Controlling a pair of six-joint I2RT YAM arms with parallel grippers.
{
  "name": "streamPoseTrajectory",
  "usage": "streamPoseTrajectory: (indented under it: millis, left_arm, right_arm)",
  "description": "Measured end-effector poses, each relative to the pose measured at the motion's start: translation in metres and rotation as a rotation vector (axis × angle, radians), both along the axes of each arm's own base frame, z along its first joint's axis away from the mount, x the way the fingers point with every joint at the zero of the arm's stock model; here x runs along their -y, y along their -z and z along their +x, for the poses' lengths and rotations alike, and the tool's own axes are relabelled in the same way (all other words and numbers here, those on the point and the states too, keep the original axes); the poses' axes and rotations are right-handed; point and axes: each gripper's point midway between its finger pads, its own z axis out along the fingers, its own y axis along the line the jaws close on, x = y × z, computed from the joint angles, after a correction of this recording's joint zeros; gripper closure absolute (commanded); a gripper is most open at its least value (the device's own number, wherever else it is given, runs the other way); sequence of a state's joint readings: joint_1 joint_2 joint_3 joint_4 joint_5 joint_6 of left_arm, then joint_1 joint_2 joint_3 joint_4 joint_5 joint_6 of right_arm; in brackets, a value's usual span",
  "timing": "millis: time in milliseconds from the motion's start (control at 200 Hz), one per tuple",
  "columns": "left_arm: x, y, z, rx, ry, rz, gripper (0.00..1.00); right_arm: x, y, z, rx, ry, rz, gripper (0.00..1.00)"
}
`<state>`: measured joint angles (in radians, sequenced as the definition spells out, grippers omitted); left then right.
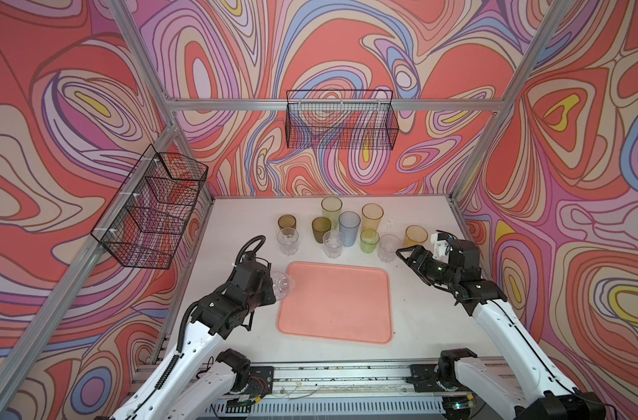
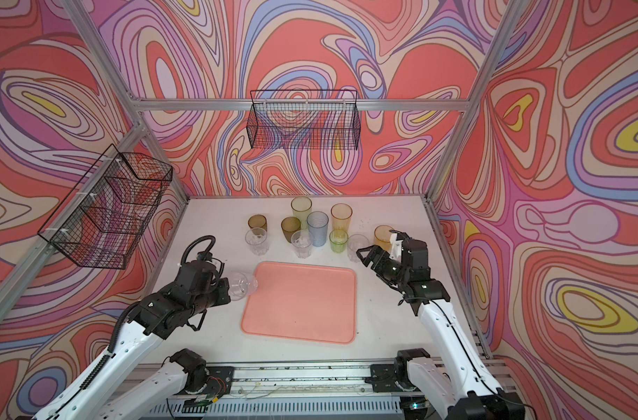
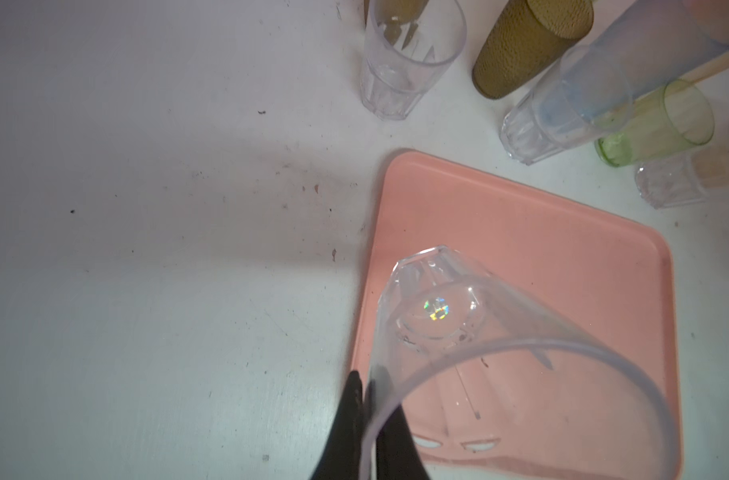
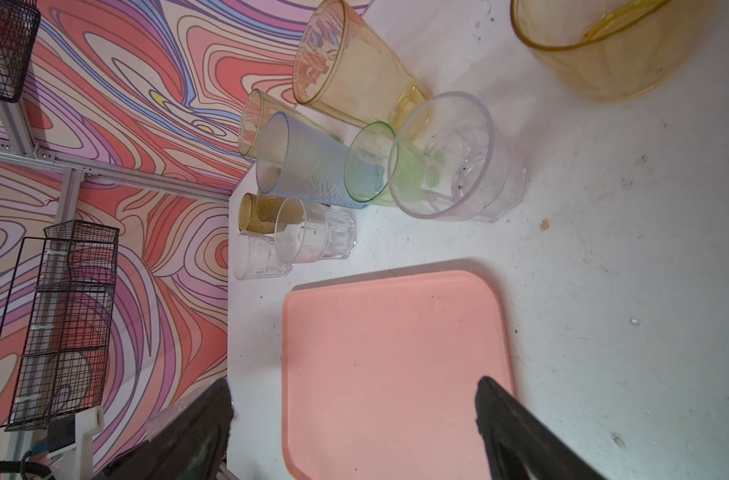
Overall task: Place the glasses into the tray
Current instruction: 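Carry the clear glass with the left gripper and set it on the pink tray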
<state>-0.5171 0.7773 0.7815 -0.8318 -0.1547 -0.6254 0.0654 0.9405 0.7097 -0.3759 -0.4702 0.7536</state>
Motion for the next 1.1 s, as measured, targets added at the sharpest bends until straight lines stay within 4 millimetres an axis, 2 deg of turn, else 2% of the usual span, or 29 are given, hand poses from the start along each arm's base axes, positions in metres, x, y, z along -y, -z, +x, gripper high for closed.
streamPoseTrajectory:
  millis: [205, 531, 636, 881, 972, 1097]
  left_arm:
    - [0.007, 0.019, -0.018, -0.077, 0.03, 0.025, 1.0]
    - [0.016, 0.059, -0.032, -0.208, 0.076, 0.095, 1.0]
    - [0.019, 0.067, -0.032, -0.233, 0.082, 0.108, 1.0]
    - [0.027, 0.071, -0.025, -0.234, 0.088, 0.105, 1.0]
    - [0.028, 0.072, -0.024, -0.235, 0.09, 0.102, 0.88]
    - [0.032, 0.071, -0.021, -0.222, 0.095, 0.09, 0.64]
  right_arm:
    - [0.0, 0.001, -0.001, -0.007, 0.001, -0.002, 0.05]
    - [-0.001, 0.01, -0.001, -0.031, -0.006, 0.002, 0.05]
    - [-0.001, 0.017, -0.001, -0.047, -0.008, 0.003, 0.05]
    - [-0.002, 0.029, 0.0, -0.086, -0.011, 0.0, 0.04]
    - [-0.002, 0.031, 0.001, -0.09, -0.012, -0.001, 0.03]
    - [-0.002, 0.033, 0.001, -0.096, -0.014, -0.004, 0.01]
